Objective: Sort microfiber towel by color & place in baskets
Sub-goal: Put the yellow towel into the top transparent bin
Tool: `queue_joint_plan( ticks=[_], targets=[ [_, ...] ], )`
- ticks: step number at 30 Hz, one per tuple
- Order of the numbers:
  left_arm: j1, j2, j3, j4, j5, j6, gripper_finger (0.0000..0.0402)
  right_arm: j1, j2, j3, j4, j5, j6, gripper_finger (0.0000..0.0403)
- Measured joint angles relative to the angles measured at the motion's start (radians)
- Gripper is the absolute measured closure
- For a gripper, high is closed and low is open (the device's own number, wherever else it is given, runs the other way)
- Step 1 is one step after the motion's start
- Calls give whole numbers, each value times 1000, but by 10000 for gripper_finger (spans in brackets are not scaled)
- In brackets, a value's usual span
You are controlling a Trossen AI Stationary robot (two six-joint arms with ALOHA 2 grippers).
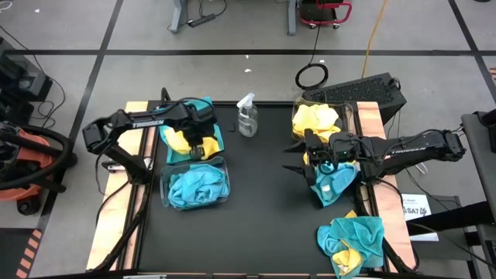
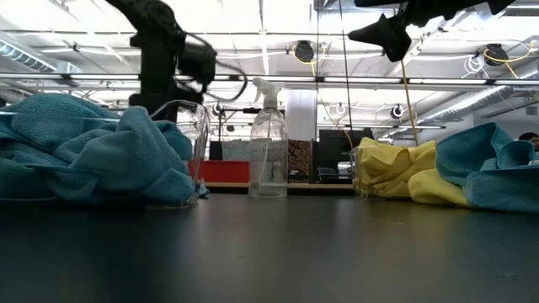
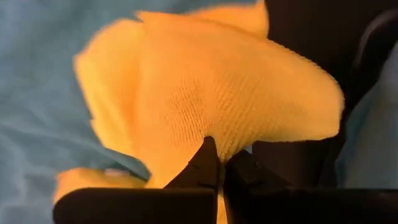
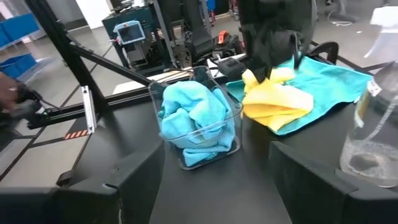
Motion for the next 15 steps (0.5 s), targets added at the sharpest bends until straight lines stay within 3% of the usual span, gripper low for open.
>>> queue_joint_plan(
  ticks=[15],
  targets=[
    [-50,-159,224,5,-4,-175,400,-34,0,0,65,71,-91,122]
  ],
)
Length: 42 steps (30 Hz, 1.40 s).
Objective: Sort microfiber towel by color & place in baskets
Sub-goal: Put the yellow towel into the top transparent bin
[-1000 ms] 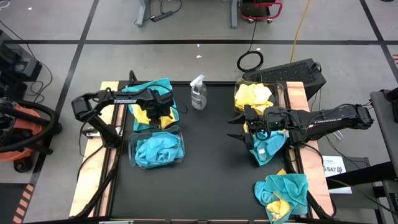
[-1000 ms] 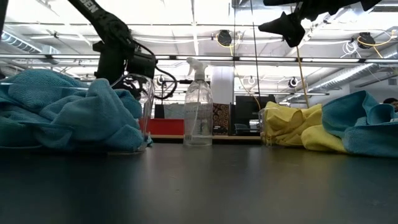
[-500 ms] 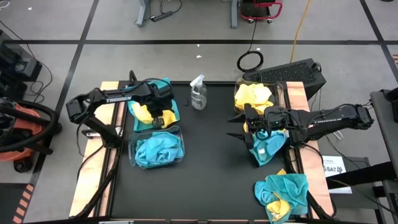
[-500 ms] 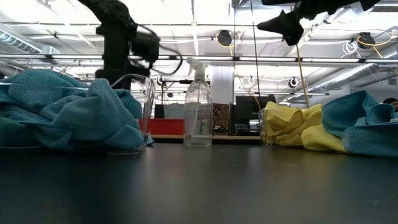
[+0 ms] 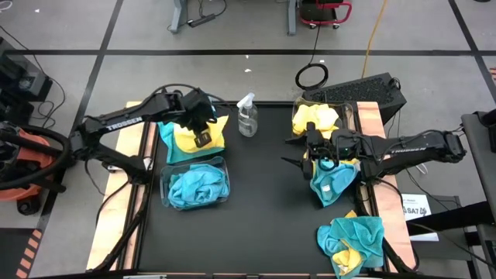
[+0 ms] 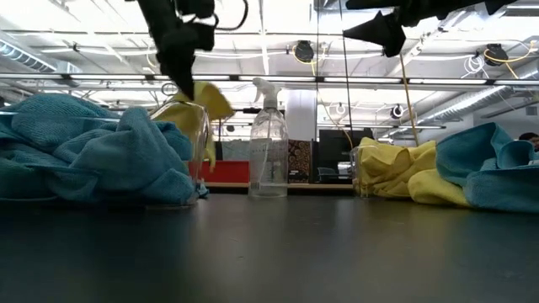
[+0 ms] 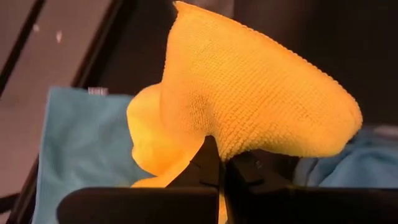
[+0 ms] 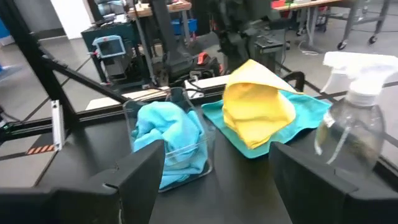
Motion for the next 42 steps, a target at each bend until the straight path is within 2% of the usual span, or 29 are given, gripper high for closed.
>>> queue_joint_plan(
  ticks=[11,20,25,33,42],
  targets=[
    [-143,-23,54,276,-3,-76,401,-76,6,0,-12,-64,-11,122],
    [-197,-23,78,476,-1,-34,401,-101,21,0,-8,-86,-57,122],
    [-211,-23,78,636,48,-9,401,-101,66,0,10,-86,-59,122],
    [-220,-23,79,814,159,3,401,-91,196,0,206,-89,-32,122],
    [-258,-22,79,865,164,-5,401,-91,289,0,381,-98,-13,122]
  ],
)
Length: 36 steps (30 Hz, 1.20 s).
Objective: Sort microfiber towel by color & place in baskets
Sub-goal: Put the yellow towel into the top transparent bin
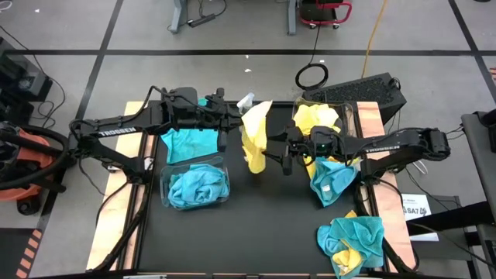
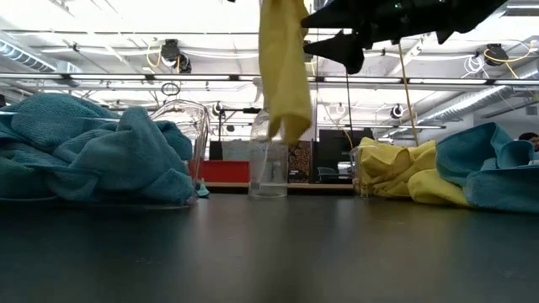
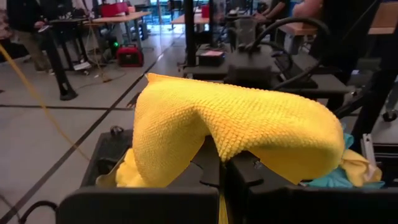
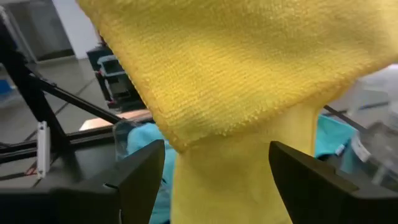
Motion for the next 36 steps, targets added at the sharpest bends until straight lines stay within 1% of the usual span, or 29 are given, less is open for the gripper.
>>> queue_joint_plan(
  ticks=[7,14,20,27,30,33,36],
  targets=[
    [-37,0,0,14,0,0,402,0,65,0,80,-11,-9,122],
    [-81,17,0,66,-2,3,402,0,121,0,183,-21,-20,122],
    [-108,56,1,119,-4,27,402,-2,124,0,214,-88,-20,122],
    [-122,114,1,167,-1,29,402,-2,125,0,270,-93,-46,122],
    [-126,133,1,206,28,31,402,-2,125,0,263,-93,-43,123],
    [-128,148,0,251,56,30,402,-2,125,0,259,-93,-38,138],
    [-127,150,0,257,74,29,402,-2,125,0,255,-93,-37,174]
  ],
)
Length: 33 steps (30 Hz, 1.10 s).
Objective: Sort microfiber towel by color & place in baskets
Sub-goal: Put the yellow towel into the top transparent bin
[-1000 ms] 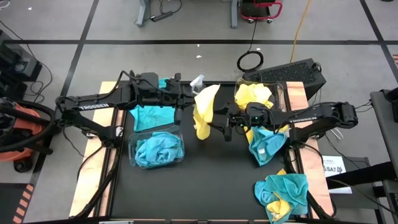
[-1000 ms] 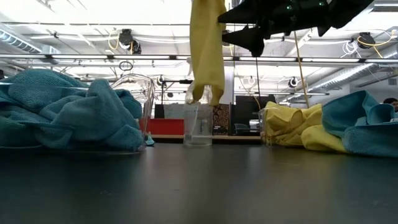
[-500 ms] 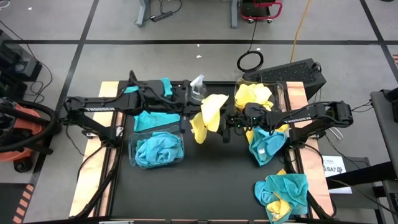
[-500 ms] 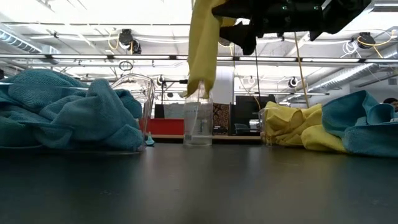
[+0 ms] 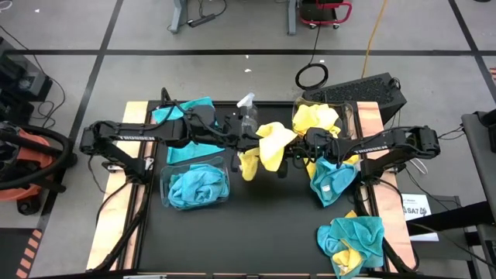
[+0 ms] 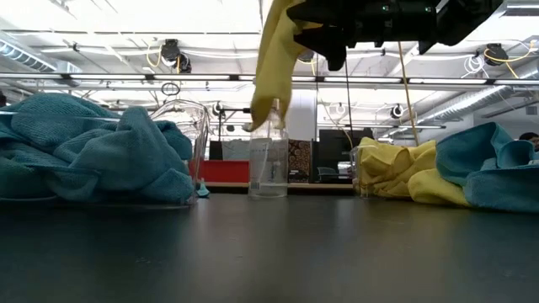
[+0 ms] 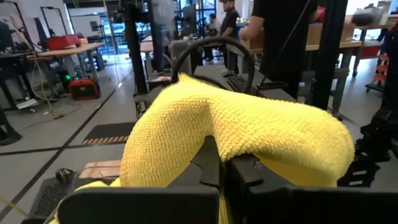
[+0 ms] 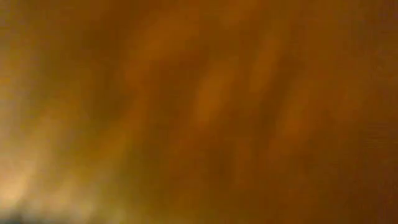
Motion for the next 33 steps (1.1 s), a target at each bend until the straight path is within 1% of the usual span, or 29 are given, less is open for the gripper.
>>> queue_joint_plan(
  ticks=[4,9,10,11,16,19,21,27,31,33],
  targets=[
    [0,-1,0,6,11,0,402,0,0,0,0,0,1,250],
    [0,-1,0,11,56,-3,402,0,0,0,0,1,-1,363],
    [0,-1,0,8,56,-3,402,0,0,0,-1,0,-4,381],
    [-1,-1,0,5,56,-3,402,0,0,0,-1,1,-6,391],
    [-16,-1,0,-3,58,-3,402,0,0,0,-1,12,-4,396],
    [-28,-1,0,-47,90,-3,402,0,0,0,-3,42,-4,399],
    [-39,-1,0,-98,103,-2,402,0,0,0,-7,57,-3,400],
    [-66,-2,0,-290,105,6,392,0,-16,-1,-43,59,-1,402],
    [-72,2,0,-423,66,-7,390,0,-53,-1,-91,59,-8,402],
    [-72,8,0,-478,40,-43,389,-2,-79,-1,-104,59,-23,402]
  ],
)
